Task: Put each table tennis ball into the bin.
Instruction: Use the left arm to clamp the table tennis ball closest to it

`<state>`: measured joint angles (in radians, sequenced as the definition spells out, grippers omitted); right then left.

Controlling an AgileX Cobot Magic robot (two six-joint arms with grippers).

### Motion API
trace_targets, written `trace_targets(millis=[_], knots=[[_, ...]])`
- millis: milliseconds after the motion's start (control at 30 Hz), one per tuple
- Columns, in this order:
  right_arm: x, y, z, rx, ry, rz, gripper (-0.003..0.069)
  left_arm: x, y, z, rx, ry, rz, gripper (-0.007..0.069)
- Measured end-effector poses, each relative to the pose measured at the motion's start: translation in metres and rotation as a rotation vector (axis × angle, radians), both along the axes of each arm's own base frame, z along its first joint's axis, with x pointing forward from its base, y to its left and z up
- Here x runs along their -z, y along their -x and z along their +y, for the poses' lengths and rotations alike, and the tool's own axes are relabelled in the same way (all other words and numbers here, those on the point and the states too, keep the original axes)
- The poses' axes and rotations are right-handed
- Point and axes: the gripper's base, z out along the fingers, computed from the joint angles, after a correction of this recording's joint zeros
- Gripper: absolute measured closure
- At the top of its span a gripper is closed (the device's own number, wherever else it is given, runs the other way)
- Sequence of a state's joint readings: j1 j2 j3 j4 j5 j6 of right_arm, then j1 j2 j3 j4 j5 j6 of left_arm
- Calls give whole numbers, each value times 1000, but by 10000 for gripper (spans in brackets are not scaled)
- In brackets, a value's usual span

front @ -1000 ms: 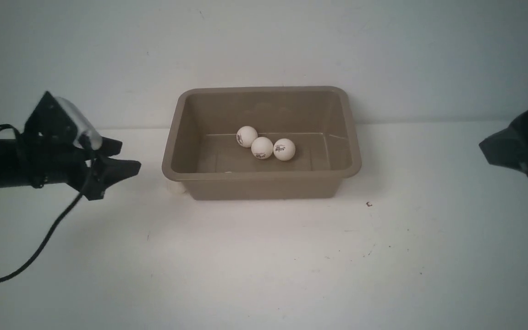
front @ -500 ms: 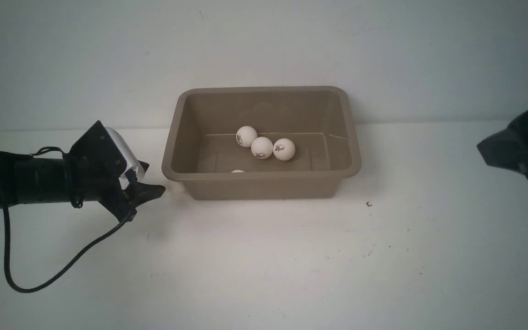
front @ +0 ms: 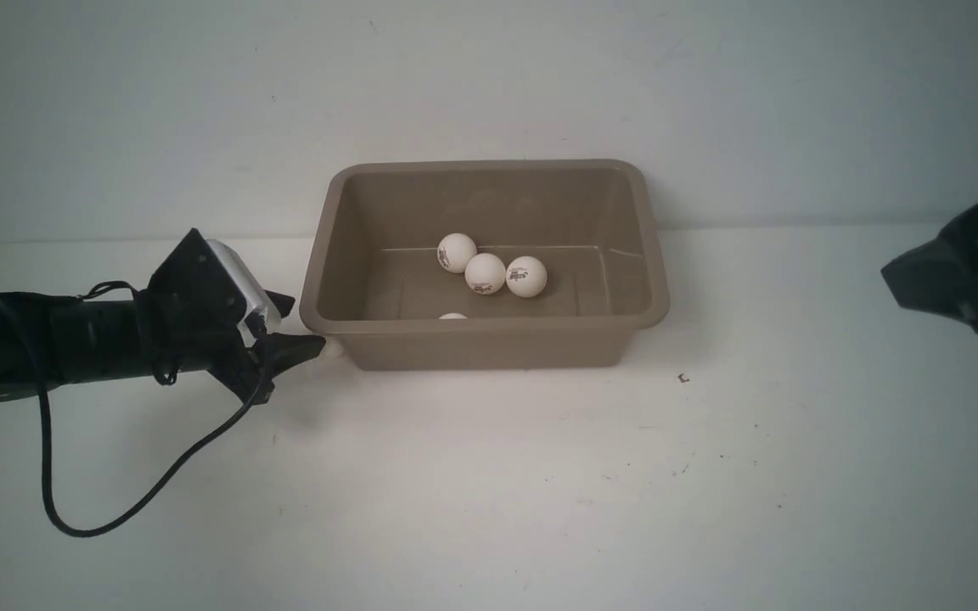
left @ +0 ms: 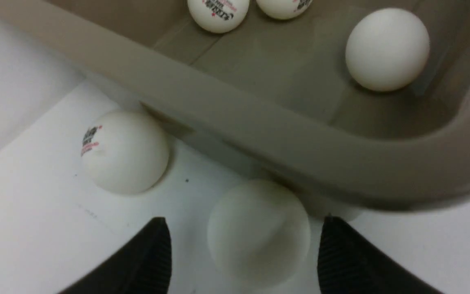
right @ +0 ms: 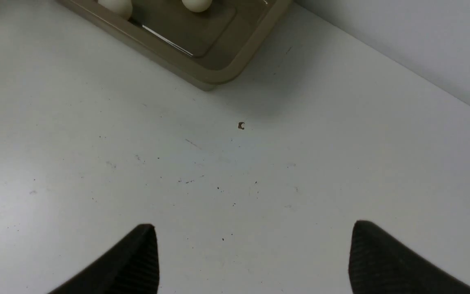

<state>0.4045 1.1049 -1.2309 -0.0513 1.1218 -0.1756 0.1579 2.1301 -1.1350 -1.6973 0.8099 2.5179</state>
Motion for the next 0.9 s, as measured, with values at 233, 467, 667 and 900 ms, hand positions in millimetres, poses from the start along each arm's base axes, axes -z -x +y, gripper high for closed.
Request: trace_targets(millis=[233, 467, 667, 900], knots=[[0, 0, 0, 0, -1, 0, 92, 4, -8, -6, -12, 9, 20, 188], [0, 0, 0, -3, -1, 0, 92, 11, -12, -5, -24, 7, 36, 188], [0, 0, 0, -3, -1, 0, 92, 26, -17, -7, -12, 25, 59, 188], [0, 0, 0, -4, -3, 2, 103, 26, -18, -10, 4, 22, 48, 271]])
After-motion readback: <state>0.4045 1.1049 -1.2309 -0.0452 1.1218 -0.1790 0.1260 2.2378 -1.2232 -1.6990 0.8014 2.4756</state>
